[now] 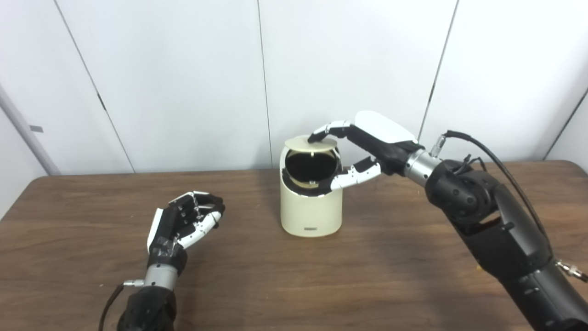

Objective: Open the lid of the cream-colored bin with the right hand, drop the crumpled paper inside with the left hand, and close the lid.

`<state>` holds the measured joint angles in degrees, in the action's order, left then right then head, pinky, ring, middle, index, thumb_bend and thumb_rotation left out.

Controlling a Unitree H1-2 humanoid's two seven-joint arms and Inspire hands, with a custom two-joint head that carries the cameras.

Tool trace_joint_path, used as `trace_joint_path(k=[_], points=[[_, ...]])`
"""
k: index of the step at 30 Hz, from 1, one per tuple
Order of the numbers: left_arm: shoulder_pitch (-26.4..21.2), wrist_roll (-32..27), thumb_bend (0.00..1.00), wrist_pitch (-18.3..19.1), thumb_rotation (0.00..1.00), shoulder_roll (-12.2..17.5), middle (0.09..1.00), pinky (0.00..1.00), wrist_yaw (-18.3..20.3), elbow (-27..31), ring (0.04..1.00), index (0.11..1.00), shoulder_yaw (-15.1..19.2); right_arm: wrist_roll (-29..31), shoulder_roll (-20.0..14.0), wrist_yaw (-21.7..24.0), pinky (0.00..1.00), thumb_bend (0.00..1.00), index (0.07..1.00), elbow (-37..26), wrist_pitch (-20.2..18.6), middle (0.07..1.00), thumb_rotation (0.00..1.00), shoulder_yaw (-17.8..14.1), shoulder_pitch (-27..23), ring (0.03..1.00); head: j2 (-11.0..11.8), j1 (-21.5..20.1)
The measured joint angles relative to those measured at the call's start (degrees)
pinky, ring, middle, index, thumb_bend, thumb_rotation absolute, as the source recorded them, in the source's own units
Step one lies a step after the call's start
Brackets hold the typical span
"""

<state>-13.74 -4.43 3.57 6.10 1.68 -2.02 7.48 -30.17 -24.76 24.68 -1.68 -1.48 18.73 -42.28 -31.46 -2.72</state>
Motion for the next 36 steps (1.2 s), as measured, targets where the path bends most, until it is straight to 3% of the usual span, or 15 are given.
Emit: trace_joint_path(k=[7, 19, 24, 36], points=[[0.0, 0.0, 0.5, 0.0, 0.07, 0.0, 0.61, 0.43, -0.2, 0.0, 0.533, 0.496, -0.1, 0.4, -0.6, 1.9, 0.78, 0.72, 0.716, -2.3, 1.8, 0.753, 0.63, -0.1, 1.0, 0.887, -0.2, 0.1], [0.0, 0.0, 0.5, 0.0, 0.07, 0.0, 0.615, 0.43, -0.8, 0.0, 0.537, 0.496, -0.5, -0.3, -0.1, 3.4, 0.81, 0.71, 0.732, -3.6, 1.7, 0.776, 0.62, -0.1, 1.9, 0.904, -1.1, 0.7], [0.0, 0.0, 0.5, 0.0, 0.07, 0.0, 0.614, 0.43, -1.1, 0.1, 0.54, 0.496, -0.6, -0.5, 0.3, 2.9, 0.85, 0.71, 0.73, -1.9, 3.3, 0.759, 0.6, 0.0, 2.9, 0.899, -1.2, 0.8], [0.0, 0.0, 0.5, 0.1, 0.07, -0.3, 0.614, 0.43, -1.1, 0.4, 0.541, 0.496, -0.6, -2.3, 1.8, -1.1, 0.81, 0.71, 0.709, 2.1, 7.1, 0.751, 0.59, 0.4, 3.7, 0.873, -1.7, 1.2]])
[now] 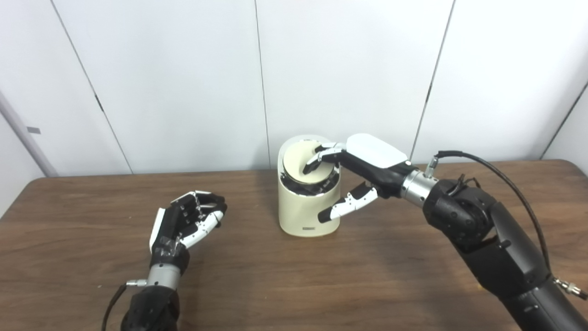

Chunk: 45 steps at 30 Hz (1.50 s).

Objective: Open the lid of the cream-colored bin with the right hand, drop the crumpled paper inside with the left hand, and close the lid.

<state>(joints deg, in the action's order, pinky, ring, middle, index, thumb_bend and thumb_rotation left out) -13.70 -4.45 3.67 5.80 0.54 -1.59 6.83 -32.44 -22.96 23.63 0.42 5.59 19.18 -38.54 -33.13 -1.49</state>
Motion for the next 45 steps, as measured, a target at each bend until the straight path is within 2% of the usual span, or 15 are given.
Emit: trace_joint_path(k=[3, 13, 16, 25, 30, 34, 38, 40, 43, 45], points=[[0.1, 0.0, 0.5, 0.0, 0.06, 0.0, 0.612, 0.43, 0.0, 0.1, 0.539, 0.496, 0.0, 0.0, 0.0, -0.9, 0.82, 0.7, 0.713, 1.3, 1.5, 0.756, 0.6, 0.1, 0.0, 0.878, -0.2, 0.1], [0.3, -0.1, 0.5, 0.6, 0.07, 0.0, 0.609, 0.42, -0.1, 0.6, 0.532, 0.496, 0.1, -1.5, -0.2, -1.4, 0.83, 0.71, 0.7, 1.5, 2.0, 0.72, 0.6, 1.5, -0.2, 0.857, -1.0, 0.5], [0.3, -0.1, 0.5, 0.7, 0.06, 0.0, 0.607, 0.42, -0.1, 0.6, 0.533, 0.496, 0.2, -2.8, -0.5, -1.8, 0.88, 0.71, 0.672, 1.6, 3.4, 0.692, 0.6, 2.4, -0.8, 0.858, -1.0, 0.5], [0.3, -0.5, 0.5, 2.1, 0.06, -0.1, 0.597, 0.42, -0.2, 1.2, 0.531, 0.496, 0.6, -4.8, -2.2, -2.5, 0.93, 0.72, 0.61, 1.9, 5.7, 0.637, 0.64, 4.8, -2.4, 0.823, -1.8, 0.7], [0.3, -0.6, 0.5, 2.1, 0.06, -0.2, 0.6, 0.42, -0.2, 1.4, 0.53, 0.496, 0.6, -5.5, -3.0, -3.2, 0.93, 0.72, 0.612, 1.9, 6.3, 0.636, 0.65, 6.1, -3.0, 0.818, -2.0, 0.8], [0.3, -0.6, 0.5, 2.1, 0.06, -0.2, 0.6, 0.42, -0.2, 1.5, 0.531, 0.496, 0.5, -5.3, -3.4, -3.3, 0.95, 0.68, 0.671, 1.8, 6.4, 0.715, 0.67, 6.2, -3.0, 0.839, -2.0, 0.7], [0.3, -0.6, 0.5, 2.1, 0.06, -0.2, 0.6, 0.42, -0.2, 1.6, 0.529, 0.496, 0.5, -4.5, -3.0, -3.6, 0.84, 0.64, 0.78, 1.5, 5.5, 0.842, 0.62, 4.0, -1.5, 0.869, -2.0, 0.7], [0.3, -0.6, 0.5, 2.1, 0.06, -0.2, 0.602, 0.43, -0.2, 1.6, 0.533, 0.496, 0.5, -3.5, -1.1, -4.4, 0.78, 0.62, 0.817, 1.4, 3.9, 0.891, 0.61, 0.8, 0.2, 0.88, -1.8, 0.7], [0.3, -0.5, 0.5, 2.1, 0.06, -0.2, 0.604, 0.42, -0.2, 1.6, 0.534, 0.496, 0.3, -1.5, 2.8, -6.2, 0.78, 0.63, 0.823, 1.6, 0.4, 0.893, 0.62, -3.9, 1.6, 0.885, -1.8, 0.7], [0.2, -0.5, 0.5, 2.1, 0.06, -0.3, 0.606, 0.43, -0.2, 1.6, 0.536, 0.496, 0.1, -0.2, 3.2, -6.2, 0.79, 0.63, 0.828, 1.6, -1.9, 0.888, 0.62, -6.2, 1.2, 0.884, -1.8, 0.7]])
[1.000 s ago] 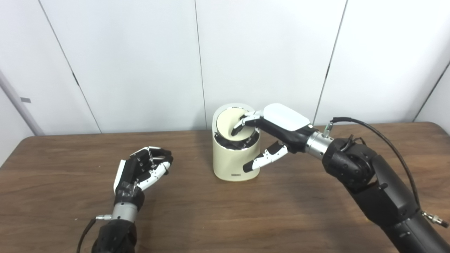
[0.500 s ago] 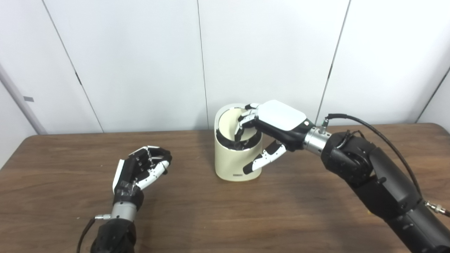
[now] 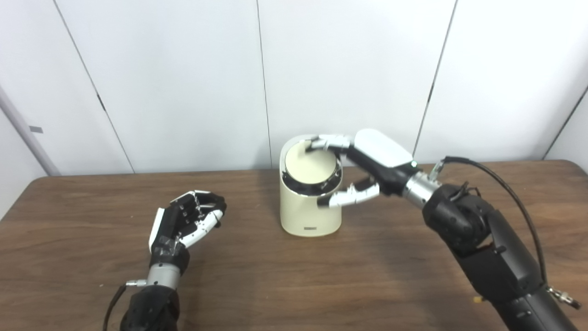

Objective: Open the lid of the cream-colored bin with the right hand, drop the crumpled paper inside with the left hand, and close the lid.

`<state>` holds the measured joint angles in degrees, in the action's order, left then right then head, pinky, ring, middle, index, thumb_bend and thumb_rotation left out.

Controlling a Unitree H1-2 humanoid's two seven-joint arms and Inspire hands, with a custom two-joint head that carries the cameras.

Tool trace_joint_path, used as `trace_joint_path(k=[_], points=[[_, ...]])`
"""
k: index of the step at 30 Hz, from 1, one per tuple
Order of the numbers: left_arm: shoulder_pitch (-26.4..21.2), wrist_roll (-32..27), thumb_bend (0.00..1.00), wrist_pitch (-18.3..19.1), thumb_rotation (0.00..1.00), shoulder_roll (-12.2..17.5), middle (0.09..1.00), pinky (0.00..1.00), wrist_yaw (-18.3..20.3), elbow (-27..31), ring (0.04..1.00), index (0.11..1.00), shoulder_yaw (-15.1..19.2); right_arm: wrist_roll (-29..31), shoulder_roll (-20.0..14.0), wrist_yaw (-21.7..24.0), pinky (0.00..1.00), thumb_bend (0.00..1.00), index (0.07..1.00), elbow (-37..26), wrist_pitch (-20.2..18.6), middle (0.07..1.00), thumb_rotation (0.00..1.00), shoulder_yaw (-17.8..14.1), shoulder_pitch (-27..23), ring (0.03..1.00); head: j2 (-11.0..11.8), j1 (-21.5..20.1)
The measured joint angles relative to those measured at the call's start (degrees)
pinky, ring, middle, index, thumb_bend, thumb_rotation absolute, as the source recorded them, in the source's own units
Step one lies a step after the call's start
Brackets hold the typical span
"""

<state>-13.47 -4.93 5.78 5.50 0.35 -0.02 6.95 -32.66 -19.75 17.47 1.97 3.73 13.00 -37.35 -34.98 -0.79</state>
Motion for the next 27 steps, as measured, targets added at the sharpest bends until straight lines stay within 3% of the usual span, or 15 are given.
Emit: trace_joint_path(k=[6, 9, 13, 17, 21, 27], points=[[0.0, 0.0, 0.5, 0.0, 0.06, 0.2, 0.608, 0.43, 0.0, 0.0, 0.539, 0.496, 0.1, 3.7, -0.5, -1.6, 0.8, 0.61, 0.844, 0.1, -1.3, 0.869, 0.62, -4.9, -0.5, 0.889, 0.1, -0.1], [0.0, 0.1, 0.5, 0.0, 0.07, 0.2, 0.607, 0.42, 0.0, 0.0, 0.539, 0.496, 0.0, 6.1, -0.2, -2.2, 0.73, 0.62, 0.862, 0.2, -1.4, 0.863, 0.62, -6.2, 0.0, 0.852, 0.2, -0.3], [0.0, 0.0, 0.5, 0.0, 0.06, 0.2, 0.6, 0.42, 0.0, 0.0, 0.535, 0.496, 0.1, 8.6, 0.0, -2.7, 0.7, 0.67, 0.835, 0.2, -1.6, 0.859, 0.62, -7.7, 1.8, 0.832, 0.2, -0.5], [0.0, 0.0, 0.5, 0.0, 0.06, 0.2, 0.605, 0.42, 0.1, 0.0, 0.534, 0.496, 0.2, 12.1, 2.4, -4.9, 0.68, 0.67, 0.823, -0.5, -3.7, 0.866, 0.59, -10.9, 6.0, 0.814, 0.4, -1.1], [0.0, 0.0, 0.5, -0.1, 0.06, 0.2, 0.612, 0.43, 0.2, 0.0, 0.537, 0.496, 0.1, 17.9, 5.0, -6.7, 0.67, 0.64, 0.833, -0.6, -3.6, 0.866, 0.56, -14.0, 12.0, 0.806, 0.6, -1.6], [0.0, 0.0, 0.5, -0.1, 0.07, 0.2, 0.616, 0.43, 0.4, 0.0, 0.537, 0.496, 0.0, 23.4, 8.6, -11.4, 0.69, 0.66, 0.865, 0.5, -1.9, 0.865, 0.6, -17.8, 19.8, 0.795, 0.6, -1.8]])
